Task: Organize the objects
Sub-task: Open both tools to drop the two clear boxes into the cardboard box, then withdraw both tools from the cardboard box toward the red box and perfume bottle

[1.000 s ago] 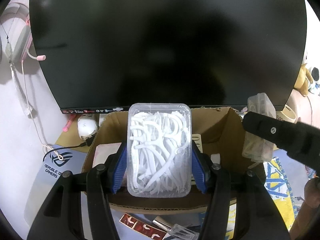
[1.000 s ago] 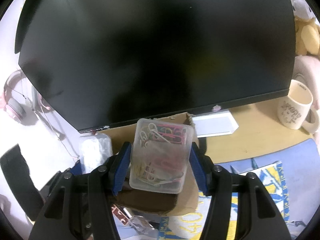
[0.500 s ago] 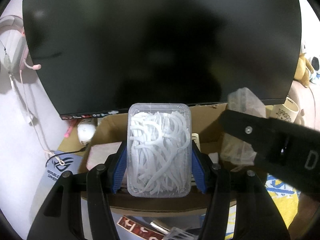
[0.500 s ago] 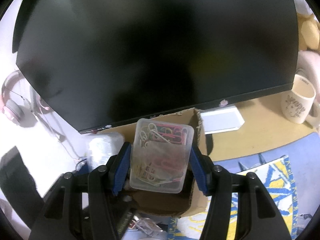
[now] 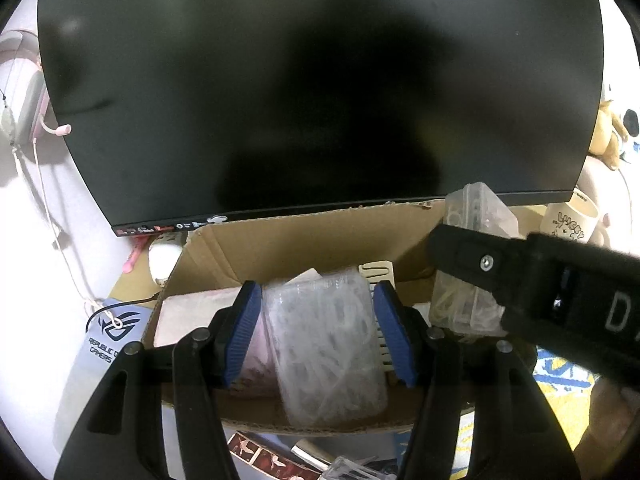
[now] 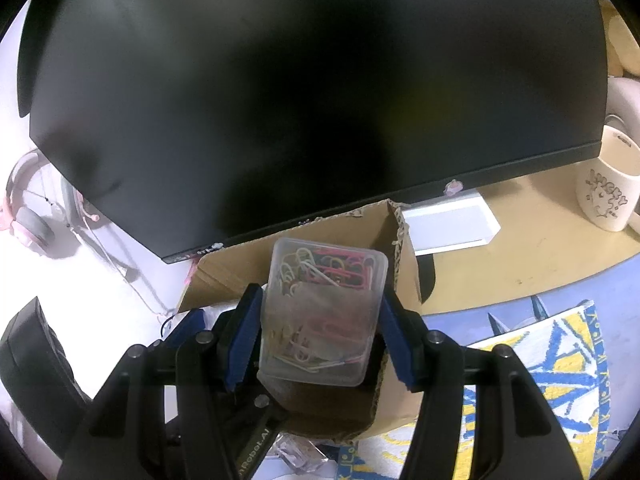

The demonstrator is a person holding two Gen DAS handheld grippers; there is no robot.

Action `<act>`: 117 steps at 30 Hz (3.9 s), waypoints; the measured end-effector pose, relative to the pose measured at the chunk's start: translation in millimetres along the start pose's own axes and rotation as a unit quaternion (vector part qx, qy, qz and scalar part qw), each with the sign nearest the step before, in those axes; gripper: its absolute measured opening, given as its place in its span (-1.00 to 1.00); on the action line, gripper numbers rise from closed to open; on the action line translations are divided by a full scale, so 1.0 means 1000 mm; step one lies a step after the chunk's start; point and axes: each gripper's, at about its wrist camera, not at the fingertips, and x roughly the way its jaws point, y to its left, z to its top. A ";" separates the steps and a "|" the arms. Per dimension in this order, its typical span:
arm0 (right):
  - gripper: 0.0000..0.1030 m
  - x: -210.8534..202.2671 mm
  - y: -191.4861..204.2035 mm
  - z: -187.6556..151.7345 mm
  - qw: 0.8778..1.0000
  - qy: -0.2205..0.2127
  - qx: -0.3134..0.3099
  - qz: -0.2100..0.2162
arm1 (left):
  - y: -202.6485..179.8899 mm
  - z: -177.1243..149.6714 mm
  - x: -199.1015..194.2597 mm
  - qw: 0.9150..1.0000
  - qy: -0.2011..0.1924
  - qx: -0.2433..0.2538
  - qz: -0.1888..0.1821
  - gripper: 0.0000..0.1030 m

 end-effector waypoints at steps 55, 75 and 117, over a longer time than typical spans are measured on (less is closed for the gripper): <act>1.00 -0.086 0.022 -0.047 0.998 -0.032 -0.049 0.010 | 0.081 -0.020 -0.107 0.992 -0.015 -0.100 0.076 1.00; 1.00 -0.047 0.055 -0.101 0.978 -0.021 -0.179 -0.100 | 0.093 -0.067 -0.062 0.986 0.063 -0.135 0.072 1.00; 1.00 0.030 0.064 -0.142 0.961 0.067 -0.239 -0.124 | 0.111 -0.105 0.015 0.972 0.144 -0.186 0.022 1.00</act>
